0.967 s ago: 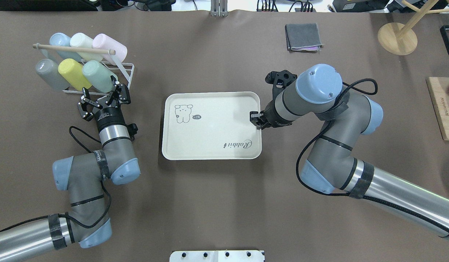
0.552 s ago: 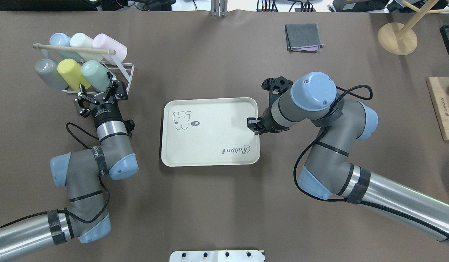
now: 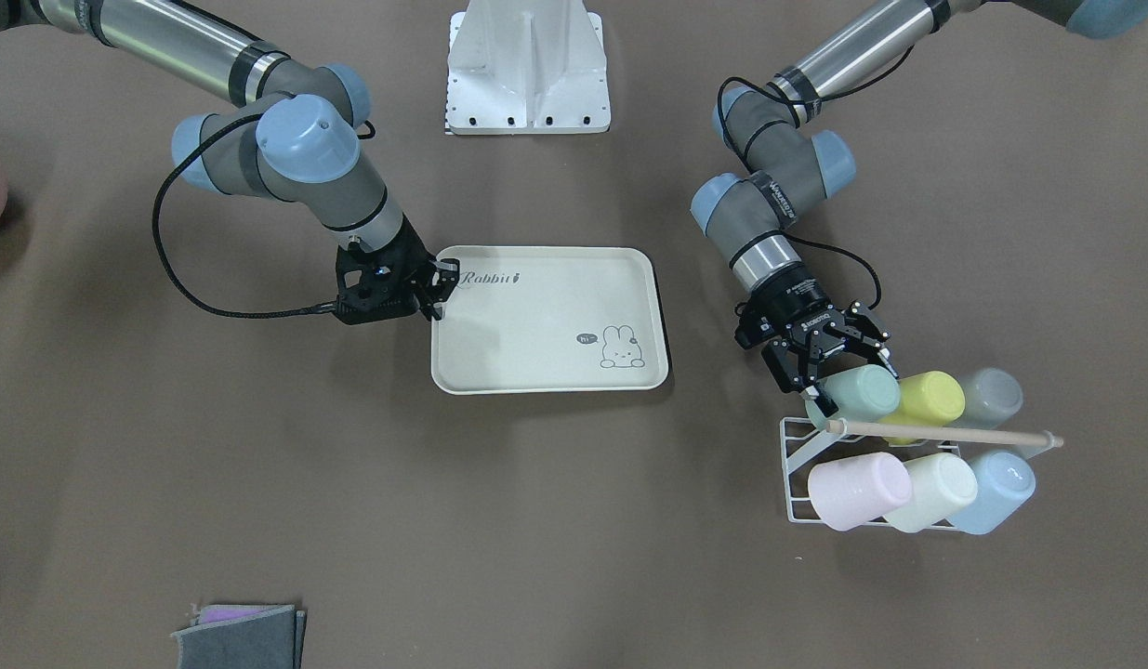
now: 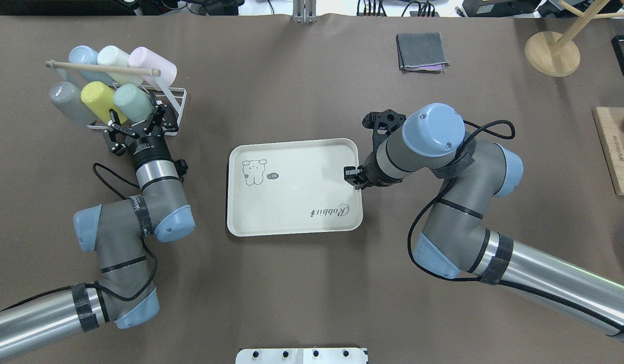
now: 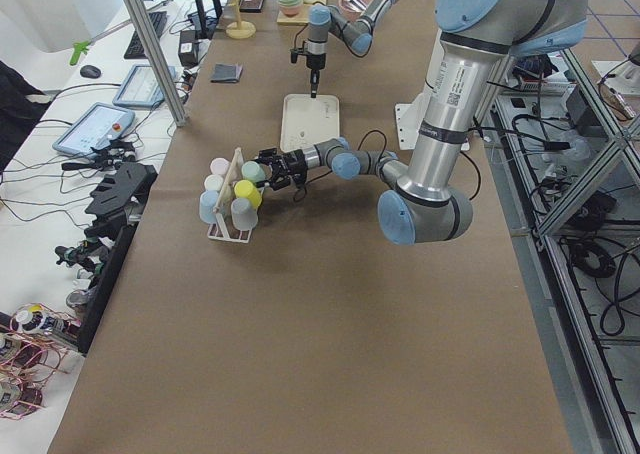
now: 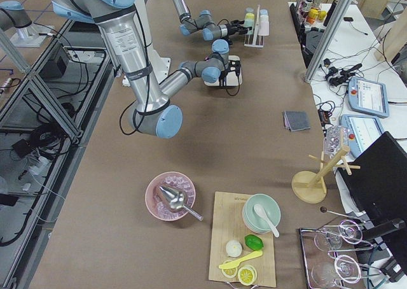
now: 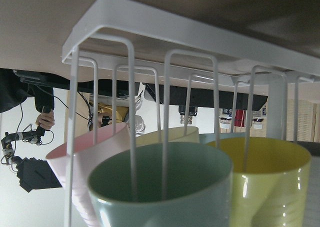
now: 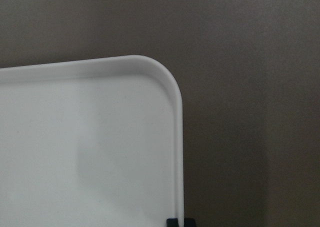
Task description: Pick up and place green cup on tray
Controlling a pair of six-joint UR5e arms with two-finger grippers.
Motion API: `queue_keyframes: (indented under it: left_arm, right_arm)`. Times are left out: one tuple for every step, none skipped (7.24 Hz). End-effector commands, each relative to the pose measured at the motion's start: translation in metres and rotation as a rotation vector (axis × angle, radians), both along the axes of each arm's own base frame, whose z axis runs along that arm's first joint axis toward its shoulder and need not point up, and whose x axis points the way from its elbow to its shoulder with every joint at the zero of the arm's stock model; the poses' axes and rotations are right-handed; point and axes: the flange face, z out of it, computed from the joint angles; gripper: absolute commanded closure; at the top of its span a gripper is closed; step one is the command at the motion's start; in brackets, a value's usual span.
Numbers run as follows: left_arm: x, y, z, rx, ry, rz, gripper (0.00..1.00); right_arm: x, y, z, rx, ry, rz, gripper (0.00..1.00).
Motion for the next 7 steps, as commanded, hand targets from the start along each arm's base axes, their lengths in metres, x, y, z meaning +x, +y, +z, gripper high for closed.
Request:
queue_keyframes:
  left_arm:
    - [0.009, -0.006, -0.003, 0.000, 0.000, -0.002, 0.02]
    - [0.009, -0.006, -0.002, -0.001, -0.003, -0.002, 0.05]
    - [0.009, -0.006, -0.002, -0.003, -0.006, -0.002, 0.23]
    - [0.010, -0.005, -0.002, -0.003, -0.006, 0.000, 0.47]
    - [0.009, -0.006, -0.002, 0.000, -0.007, -0.002, 0.73]
    - [0.005, -0.008, -0.005, 0.000, -0.012, -0.006, 0.88]
    - [-0.002, -0.012, -0.010, 0.051, -0.043, -0.032, 0.99]
  right_arm:
    - [-0.002, 0.000, 0.003, -0.003, 0.006, -0.002, 1.00]
    - [-0.002, 0.000, 0.003, -0.003, 0.006, -0.002, 1.00]
    - [-0.002, 0.000, 0.004, -0.004, 0.008, -0.002, 1.00]
    - [-0.004, 0.000, 0.007, -0.007, 0.012, -0.004, 1.00]
    - [-0.005, -0.001, 0.009, -0.008, 0.015, -0.004, 1.00]
    - [-0.005, -0.001, 0.009, -0.009, 0.016, -0.004, 1.00]
    - [-0.004, -0.002, 0.009, -0.012, 0.017, -0.003, 1.00]
